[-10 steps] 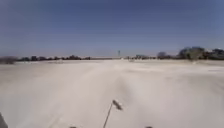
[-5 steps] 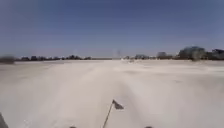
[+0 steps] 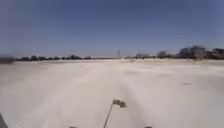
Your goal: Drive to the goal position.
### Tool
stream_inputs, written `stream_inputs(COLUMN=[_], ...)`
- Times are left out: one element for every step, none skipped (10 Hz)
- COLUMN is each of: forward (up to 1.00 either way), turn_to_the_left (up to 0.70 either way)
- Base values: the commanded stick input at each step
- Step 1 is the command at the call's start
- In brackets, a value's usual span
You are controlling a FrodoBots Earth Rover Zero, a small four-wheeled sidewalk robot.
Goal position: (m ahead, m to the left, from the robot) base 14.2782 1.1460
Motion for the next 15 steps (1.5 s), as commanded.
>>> stream_inputs(forward=[0.70,0.70,0.70,0.70,0.70,0.70,0.70,0.70,0.70,0.70,0.70,0.70,0.70,0.70,0.70], turn_to_the_left=[0.00,0.00,0.00,0.00,0.00,0.00,0.00,0.00,0.00,0.00,0.00,0.00,0.00,0.00,0.00])
